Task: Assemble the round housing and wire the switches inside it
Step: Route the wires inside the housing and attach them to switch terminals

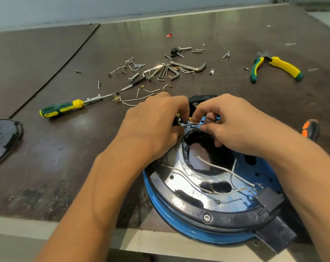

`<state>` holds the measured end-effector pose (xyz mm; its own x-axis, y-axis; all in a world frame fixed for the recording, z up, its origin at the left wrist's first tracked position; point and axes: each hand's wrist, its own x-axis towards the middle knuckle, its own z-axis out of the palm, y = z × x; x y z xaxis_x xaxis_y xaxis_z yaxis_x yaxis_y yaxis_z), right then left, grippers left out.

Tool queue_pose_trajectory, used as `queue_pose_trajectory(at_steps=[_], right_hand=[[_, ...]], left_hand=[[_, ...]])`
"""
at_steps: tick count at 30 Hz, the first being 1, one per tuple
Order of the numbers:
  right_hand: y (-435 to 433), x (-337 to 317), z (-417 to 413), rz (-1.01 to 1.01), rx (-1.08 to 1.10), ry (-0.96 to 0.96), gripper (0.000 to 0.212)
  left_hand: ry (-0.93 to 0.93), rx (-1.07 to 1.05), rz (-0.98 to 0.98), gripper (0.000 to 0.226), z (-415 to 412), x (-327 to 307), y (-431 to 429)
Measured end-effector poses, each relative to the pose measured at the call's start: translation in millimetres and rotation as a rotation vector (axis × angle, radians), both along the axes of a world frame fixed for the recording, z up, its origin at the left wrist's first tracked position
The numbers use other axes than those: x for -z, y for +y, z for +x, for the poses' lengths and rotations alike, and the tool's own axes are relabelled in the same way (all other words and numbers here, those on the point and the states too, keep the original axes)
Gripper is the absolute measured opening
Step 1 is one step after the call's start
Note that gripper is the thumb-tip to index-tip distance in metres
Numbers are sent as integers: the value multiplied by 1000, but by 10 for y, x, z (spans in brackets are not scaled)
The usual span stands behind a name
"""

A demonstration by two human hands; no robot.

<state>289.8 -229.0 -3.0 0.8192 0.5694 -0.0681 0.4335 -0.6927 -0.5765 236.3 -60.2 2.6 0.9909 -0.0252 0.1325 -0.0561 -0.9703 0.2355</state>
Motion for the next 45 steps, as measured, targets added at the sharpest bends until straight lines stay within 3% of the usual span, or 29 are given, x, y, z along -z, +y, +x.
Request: queue_pose_trajectory(at_steps=[7,15,29,40,45], right_hand=[[-6,9,2,19,16,-11,33],[5,-12,-11,7,20,-22,32],[2,-30,-32,-9,-18,-38,37],[26,-18,-31,-40,-60,-42,21],[12,-27,-31,-4,-36,-33,25]], left_hand=[[12,24,90,14,18,-4,-20],[-17,26,46,7,22,-7,-14],[14,22,28,8,58,-9,17],[23,26,18,9,56,-9,21],[32,27,17,10,61,-16,28]])
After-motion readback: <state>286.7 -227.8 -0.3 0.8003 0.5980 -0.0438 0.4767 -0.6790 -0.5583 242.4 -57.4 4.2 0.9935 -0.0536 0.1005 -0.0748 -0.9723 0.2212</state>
